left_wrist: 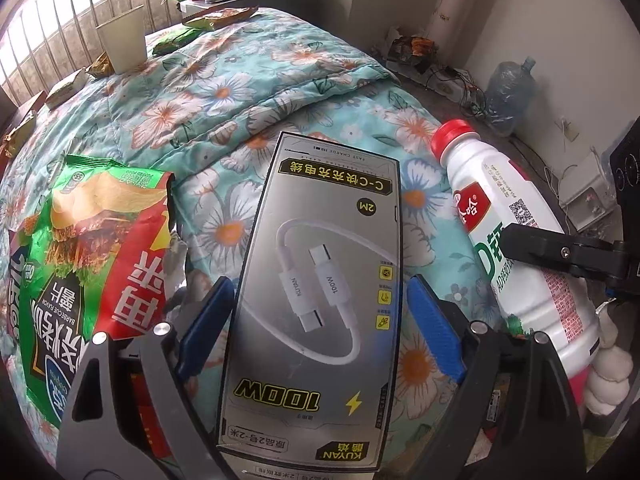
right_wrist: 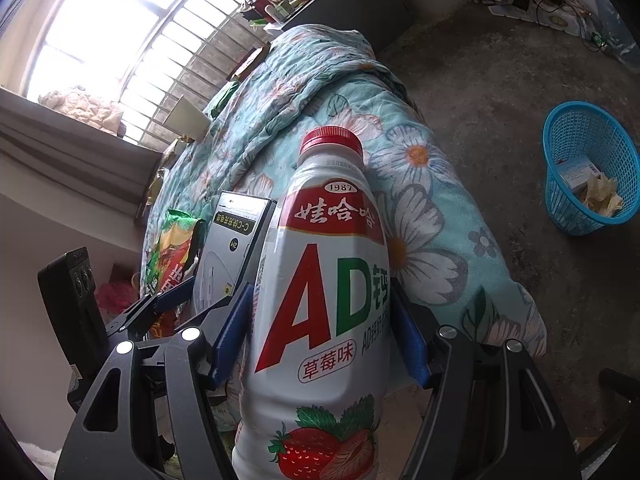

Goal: Collect trash
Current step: 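Lift the charger box with the left tool while the right tool lifts the AD bottle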

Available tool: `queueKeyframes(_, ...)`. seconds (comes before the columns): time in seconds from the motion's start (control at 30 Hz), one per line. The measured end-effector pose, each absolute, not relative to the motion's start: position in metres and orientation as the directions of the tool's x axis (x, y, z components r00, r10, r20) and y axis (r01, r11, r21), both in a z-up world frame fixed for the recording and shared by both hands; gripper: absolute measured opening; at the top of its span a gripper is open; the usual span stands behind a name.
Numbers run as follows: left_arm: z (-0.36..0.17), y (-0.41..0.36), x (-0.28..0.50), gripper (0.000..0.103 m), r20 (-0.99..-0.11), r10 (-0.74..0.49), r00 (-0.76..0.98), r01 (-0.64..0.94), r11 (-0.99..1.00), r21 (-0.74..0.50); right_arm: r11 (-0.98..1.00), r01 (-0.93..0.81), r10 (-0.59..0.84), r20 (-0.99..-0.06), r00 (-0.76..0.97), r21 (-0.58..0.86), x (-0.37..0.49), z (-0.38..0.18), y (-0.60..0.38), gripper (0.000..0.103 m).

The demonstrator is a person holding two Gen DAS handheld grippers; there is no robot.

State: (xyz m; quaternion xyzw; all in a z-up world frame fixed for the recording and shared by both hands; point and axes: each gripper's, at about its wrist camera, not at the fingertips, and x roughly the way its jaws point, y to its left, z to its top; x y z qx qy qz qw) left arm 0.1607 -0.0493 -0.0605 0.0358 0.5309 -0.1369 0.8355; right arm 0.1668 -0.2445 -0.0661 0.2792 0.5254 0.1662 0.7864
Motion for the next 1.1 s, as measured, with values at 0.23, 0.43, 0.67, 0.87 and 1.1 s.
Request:
queueKeyframes(0.23, -0.068, -0.059, 0.148, 0.087, -0.907, -0.128, 0.402, 0.325, 0.946, 0.01, 0.786, 0.03, 0.568, -0.74, 0.36, 0.617, 0.165, -0.068, -0.245, 0.065)
queueKeyframes(0.43, -0.071, -0.06, 0.146, 0.087, -0.904, -0.114, 0.411, 0.335, 0.942, 0.034, 0.791, 0.035, 0.562, -0.748, 0.352, 0.611, 0.162, -0.068, -0.246, 0.066)
queueKeyframes(0.67, -0.073, -0.062, 0.144, 0.085, -0.902, -0.098, 0.421, 0.341, 0.938, 0.057, 0.802, 0.037, 0.549, -0.759, 0.348, 0.597, 0.162, -0.069, -0.243, 0.066)
queueKeyframes(0.87, -0.074, -0.06, 0.144, 0.079, -0.899, -0.088, 0.429, 0.331, 0.942, 0.066, 0.812, 0.034, 0.537, -0.768, 0.349, 0.583, 0.162, -0.069, -0.239, 0.065)
queueKeyframes(1.1, -0.073, -0.06, 0.143, 0.078, -0.895, -0.081, 0.438, 0.331, 0.941, 0.077, 0.816, 0.034, 0.529, -0.77, 0.358, 0.576, 0.161, -0.069, -0.237, 0.065)
